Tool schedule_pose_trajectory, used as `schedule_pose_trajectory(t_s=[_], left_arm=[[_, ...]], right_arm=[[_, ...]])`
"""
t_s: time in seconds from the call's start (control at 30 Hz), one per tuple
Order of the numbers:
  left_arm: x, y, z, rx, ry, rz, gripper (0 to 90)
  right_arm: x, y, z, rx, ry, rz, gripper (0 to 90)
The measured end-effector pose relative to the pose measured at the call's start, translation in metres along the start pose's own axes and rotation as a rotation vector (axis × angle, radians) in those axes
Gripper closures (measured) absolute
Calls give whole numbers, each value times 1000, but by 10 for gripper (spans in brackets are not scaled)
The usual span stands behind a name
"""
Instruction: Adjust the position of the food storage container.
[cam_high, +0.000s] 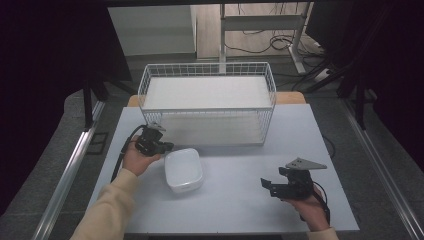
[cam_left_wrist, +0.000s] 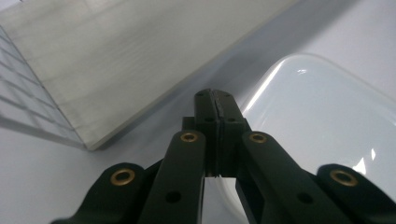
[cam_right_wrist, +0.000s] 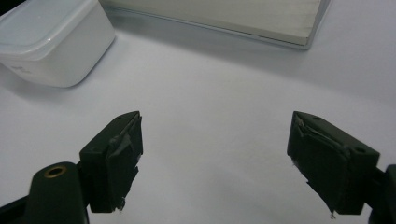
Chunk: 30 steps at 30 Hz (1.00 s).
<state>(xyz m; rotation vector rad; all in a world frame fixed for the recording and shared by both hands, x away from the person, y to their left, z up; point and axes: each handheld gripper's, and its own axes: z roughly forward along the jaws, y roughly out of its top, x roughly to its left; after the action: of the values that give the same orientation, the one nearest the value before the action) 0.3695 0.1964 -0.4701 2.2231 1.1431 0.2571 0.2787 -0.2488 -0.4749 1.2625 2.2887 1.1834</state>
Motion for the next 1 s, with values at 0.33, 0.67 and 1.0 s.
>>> schedule_pose_trajectory(t_s=[0.33,0.67,1.0], left_arm=[[-1,1,12,6,3,-14,898],[-22,1,18,45,-53,76,898],[-39,3,21,41,-87,113,898]], right_arm=[[0,-1,3,12,-5,-7,184],[1,-2,4,21,1,-9,185],[4,-2,5,34,5,-22,186]])
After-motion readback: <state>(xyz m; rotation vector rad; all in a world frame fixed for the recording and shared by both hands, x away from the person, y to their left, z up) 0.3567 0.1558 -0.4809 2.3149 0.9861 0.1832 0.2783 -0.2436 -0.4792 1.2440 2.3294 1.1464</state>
